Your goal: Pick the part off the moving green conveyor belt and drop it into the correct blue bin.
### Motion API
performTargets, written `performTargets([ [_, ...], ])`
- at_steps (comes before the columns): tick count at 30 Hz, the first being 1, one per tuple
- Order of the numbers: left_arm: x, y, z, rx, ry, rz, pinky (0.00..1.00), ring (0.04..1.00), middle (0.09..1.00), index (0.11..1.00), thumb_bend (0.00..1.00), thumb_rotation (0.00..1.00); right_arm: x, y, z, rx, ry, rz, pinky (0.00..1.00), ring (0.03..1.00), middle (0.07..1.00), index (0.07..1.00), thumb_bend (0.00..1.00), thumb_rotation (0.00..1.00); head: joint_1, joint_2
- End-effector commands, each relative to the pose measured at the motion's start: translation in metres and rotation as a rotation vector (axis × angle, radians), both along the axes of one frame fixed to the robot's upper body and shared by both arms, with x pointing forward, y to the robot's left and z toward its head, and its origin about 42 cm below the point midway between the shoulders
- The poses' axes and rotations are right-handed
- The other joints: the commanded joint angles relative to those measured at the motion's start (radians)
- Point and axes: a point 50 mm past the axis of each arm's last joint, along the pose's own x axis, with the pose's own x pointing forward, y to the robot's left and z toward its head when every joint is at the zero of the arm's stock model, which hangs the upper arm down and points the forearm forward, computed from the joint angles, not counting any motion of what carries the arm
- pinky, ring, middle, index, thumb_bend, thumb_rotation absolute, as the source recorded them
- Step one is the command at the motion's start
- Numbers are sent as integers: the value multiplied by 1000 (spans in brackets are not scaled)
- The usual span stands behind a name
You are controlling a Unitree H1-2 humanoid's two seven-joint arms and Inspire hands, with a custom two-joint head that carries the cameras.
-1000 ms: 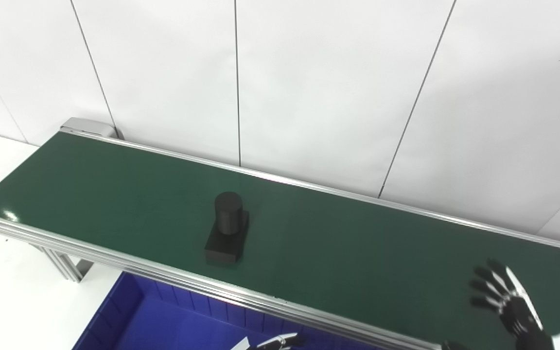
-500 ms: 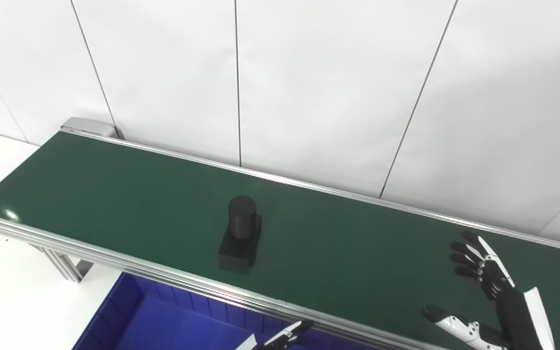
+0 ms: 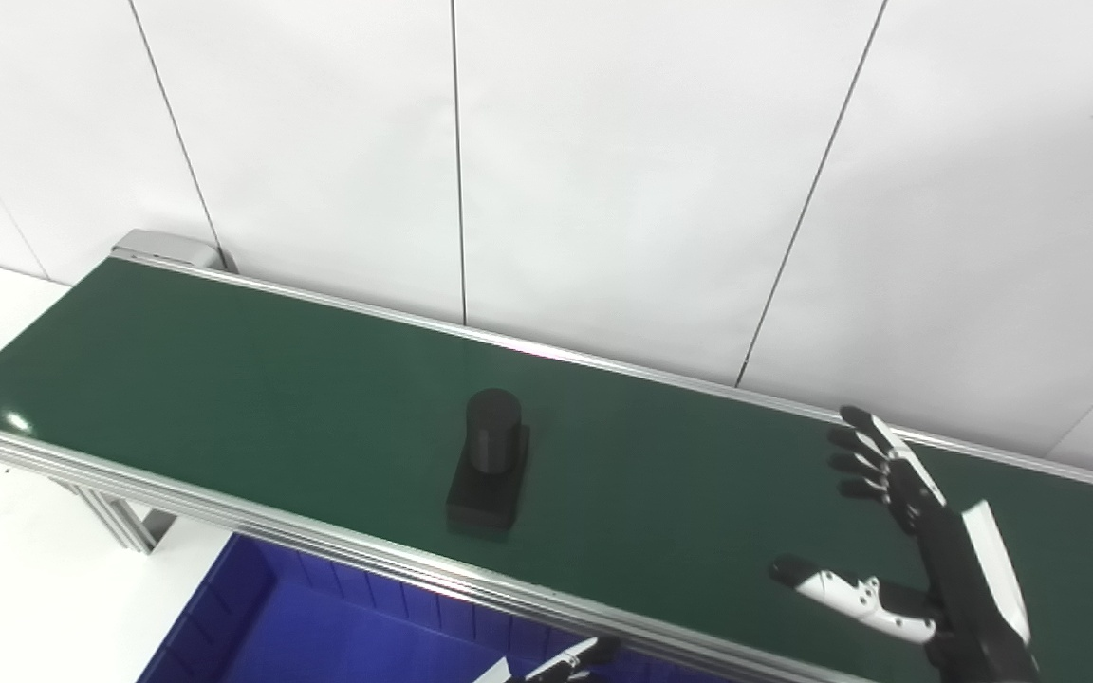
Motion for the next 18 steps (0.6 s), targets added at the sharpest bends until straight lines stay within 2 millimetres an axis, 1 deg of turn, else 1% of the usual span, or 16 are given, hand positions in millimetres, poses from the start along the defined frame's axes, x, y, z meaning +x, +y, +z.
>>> performTargets([
  [1, 3, 0, 9, -24, -57, -8, 736, 871, 931, 932, 1000, 272, 10, 7, 12, -6, -28, 13, 718, 789, 845, 905, 786, 431, -2, 3],
  [5, 1, 2, 10, -15, -60, -16, 728, 870, 927, 927, 1000, 295, 20, 18, 16, -31, -14, 24, 720, 796, 847, 907, 803, 463, -16, 9],
  [8, 0, 3, 11, -13, -61, -21, 724, 871, 926, 926, 1000, 288, 28, 30, 18, -56, 8, 36, 709, 799, 845, 909, 813, 485, -30, 13],
  [11, 0, 4, 11, -19, -60, -22, 741, 881, 930, 935, 1000, 277, 34, 39, 17, -68, 22, 49, 708, 790, 840, 910, 824, 493, -42, 19],
  [13, -1, 4, 12, -23, -59, -18, 738, 880, 930, 934, 1000, 278, 38, 45, 16, -83, 26, 54, 705, 786, 837, 909, 826, 493, -63, 25],
  [14, -1, 5, 13, -23, -61, -18, 735, 881, 932, 934, 1000, 279, 41, 51, 15, -98, 26, 60, 700, 781, 835, 909, 829, 498, -85, 31],
  [15, -1, 5, 13, -22, -62, -18, 733, 882, 934, 934, 1000, 281, 43, 54, 15, -109, 26, 64, 691, 777, 835, 910, 833, 506, -89, 32],
  [16, -1, 5, 13, -23, -64, -16, 731, 882, 935, 934, 1000, 282, 45, 58, 14, -119, 28, 68, 687, 774, 835, 910, 834, 511, -115, 38],
  [17, -1, 5, 14, -24, -66, -14, 718, 873, 929, 929, 1000, 277, 46, 61, 14, -125, 30, 71, 687, 776, 839, 912, 845, 524, -115, 38],
  [18, -1, 5, 14, -27, -67, -13, 713, 870, 927, 927, 1000, 275, 47, 65, 14, -131, 32, 76, 686, 776, 841, 913, 848, 528, -139, 43],
])
